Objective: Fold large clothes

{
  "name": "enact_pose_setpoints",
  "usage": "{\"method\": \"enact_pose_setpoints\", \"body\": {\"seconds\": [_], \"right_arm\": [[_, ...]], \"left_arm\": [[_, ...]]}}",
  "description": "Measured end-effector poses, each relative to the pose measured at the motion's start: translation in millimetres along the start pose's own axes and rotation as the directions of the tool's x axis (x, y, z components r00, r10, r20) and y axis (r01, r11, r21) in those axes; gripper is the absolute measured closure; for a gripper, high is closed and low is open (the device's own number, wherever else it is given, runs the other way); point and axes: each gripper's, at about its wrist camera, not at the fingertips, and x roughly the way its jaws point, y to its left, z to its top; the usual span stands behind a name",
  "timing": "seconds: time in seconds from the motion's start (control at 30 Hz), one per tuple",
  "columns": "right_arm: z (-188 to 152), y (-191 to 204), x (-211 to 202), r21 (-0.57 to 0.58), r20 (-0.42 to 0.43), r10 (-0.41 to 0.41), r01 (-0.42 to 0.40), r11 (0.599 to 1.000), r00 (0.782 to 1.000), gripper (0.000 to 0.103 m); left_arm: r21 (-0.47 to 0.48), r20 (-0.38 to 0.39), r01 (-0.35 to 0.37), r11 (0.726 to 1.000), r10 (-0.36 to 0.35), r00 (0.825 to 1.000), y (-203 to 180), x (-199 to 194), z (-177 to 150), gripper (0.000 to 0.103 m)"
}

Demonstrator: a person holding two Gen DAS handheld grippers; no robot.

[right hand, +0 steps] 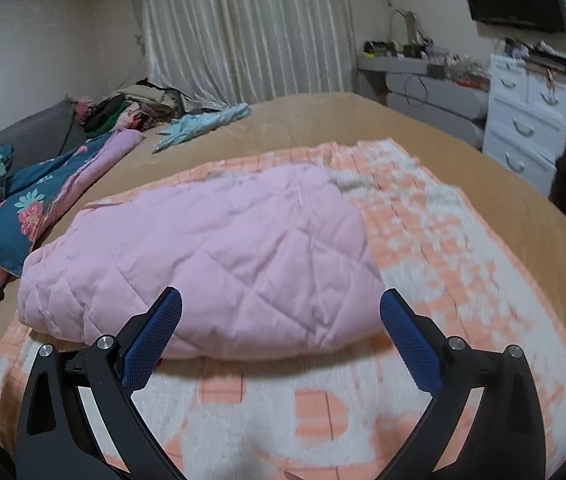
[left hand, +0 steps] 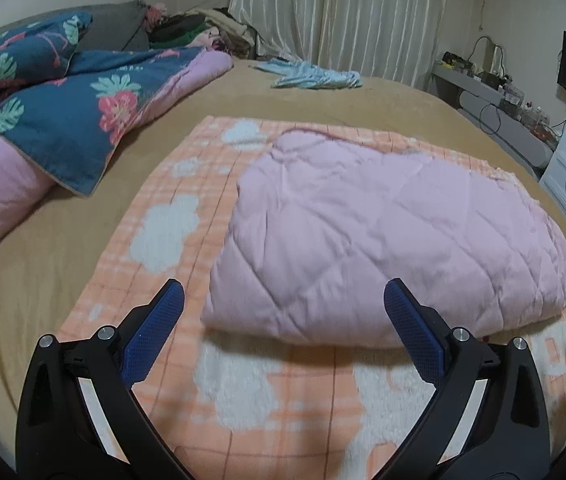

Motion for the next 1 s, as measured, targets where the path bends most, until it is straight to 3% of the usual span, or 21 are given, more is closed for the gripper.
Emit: {"method": "enact_pose_setpoints", "body": {"seconds": [0.2, 0.57, 0.7, 0.8, 1.0], "right_arm": [[-20, -13, 10, 0.131, -0.061, -0.016, 0.024, 0.991, 0.998, 0.004], [-32, -19, 41, 0.207, -0.146, -0.007, 0.038, 0.978, 0.989, 0.004], [-34, -24, 51, 0.283, -0.160, 0.025, 0.021, 0.959, 0.987, 0.004], [-31, -27, 61, 0.342, -0.162, 0.065, -0.006, 0.940, 0.985, 0.004], [-31, -32, 93, 0.432, -0.200, 0.124, -0.026, 0.902, 0.972, 0.004]], "left_arm": [[-0.039, -0.062, 0.016, 0.999, -0.018, 0.998, -3, 17, -23, 0.009], [-0.158, -0.100, 0.095, 0.983, -0.112, 0.989, -2, 39, -34, 0.009], [-0.305, -0.104, 0.169, 0.937, -0.209, 0.972, 12, 53, -35, 0.009], [-0.410, -0.097, 0.213, 0.887, -0.274, 0.957, 23, 67, -32, 0.009], [-0.536, -0.075, 0.251, 0.806, -0.342, 0.937, 35, 89, -28, 0.009]]}}
